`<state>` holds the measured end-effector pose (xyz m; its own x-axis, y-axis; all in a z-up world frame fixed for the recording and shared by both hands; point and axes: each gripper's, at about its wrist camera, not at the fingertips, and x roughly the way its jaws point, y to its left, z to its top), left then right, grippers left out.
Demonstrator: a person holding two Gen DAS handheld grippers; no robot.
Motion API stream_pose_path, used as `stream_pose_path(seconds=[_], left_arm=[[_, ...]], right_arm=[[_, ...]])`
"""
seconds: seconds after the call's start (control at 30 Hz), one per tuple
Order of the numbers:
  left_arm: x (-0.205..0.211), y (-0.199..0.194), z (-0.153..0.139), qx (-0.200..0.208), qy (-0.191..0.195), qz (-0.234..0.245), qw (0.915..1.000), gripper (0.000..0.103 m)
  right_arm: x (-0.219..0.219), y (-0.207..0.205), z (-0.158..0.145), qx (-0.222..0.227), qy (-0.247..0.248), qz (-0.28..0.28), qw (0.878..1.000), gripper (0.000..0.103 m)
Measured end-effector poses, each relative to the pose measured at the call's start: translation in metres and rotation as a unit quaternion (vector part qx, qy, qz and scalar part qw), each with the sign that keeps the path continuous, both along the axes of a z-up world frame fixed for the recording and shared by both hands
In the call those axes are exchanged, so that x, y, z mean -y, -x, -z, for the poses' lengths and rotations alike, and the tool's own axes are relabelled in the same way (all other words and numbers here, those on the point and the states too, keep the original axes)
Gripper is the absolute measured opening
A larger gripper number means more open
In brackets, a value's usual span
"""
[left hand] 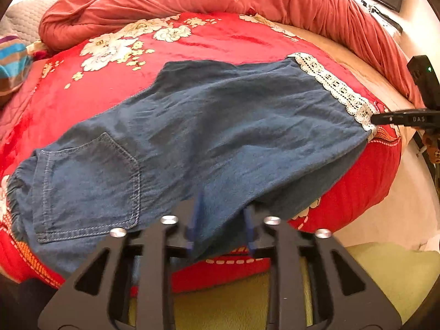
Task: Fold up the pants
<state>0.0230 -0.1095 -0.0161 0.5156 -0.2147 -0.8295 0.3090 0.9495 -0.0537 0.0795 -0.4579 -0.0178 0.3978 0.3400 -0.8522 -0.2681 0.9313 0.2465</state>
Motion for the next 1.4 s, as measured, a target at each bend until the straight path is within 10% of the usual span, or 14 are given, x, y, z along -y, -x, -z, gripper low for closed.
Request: stream_pose_path(seconds=[0.33, 0.57, 0.7, 0.73, 0.8, 1.2, 1.4], left_arm=[[-0.069, 0.026, -0.048, 0.067, 0.066, -0.089, 0.9916, 0.076], [-0.149, 0.016, -0.038, 0.054, 0.037, -0.264, 0.9624, 0.090], [-0.174, -0.003, -0.014, 0.020, 0.036, -0.302, 0.9526, 0.087], [-0.177, -0.008, -0.007, 0.012, 0.046, -0.297, 0.9536, 0.057], [-0.182, -0.011, -0.001, 0.009, 0.045, -0.302, 0.9523, 0.041], [-0.184, 0.010, -0.021, 0.059, 0.019, -0.317, 0.9463, 0.048], [-0.137, 0.009, -0.063, 0.108, 0.007, -0.251, 0.9620, 0.062]], right_arm=[[-0.039, -0.004, -0.039, 0.098, -0.019, -0.066, 0.993, 0.041], [-0.090, -0.006, -0.018, 0.081, -0.016, -0.142, 0.986, 0.044], [-0.093, -0.010, -0.004, 0.060, 0.002, -0.142, 0.988, 0.050], [-0.091, -0.011, 0.001, 0.052, 0.007, -0.136, 0.989, 0.050], [-0.088, -0.013, 0.009, 0.038, 0.019, -0.126, 0.991, 0.050], [-0.091, 0.006, 0.003, 0.075, 0.026, -0.162, 0.984, 0.053], [-0.141, 0.039, -0.009, 0.138, 0.040, -0.280, 0.949, 0.050]])
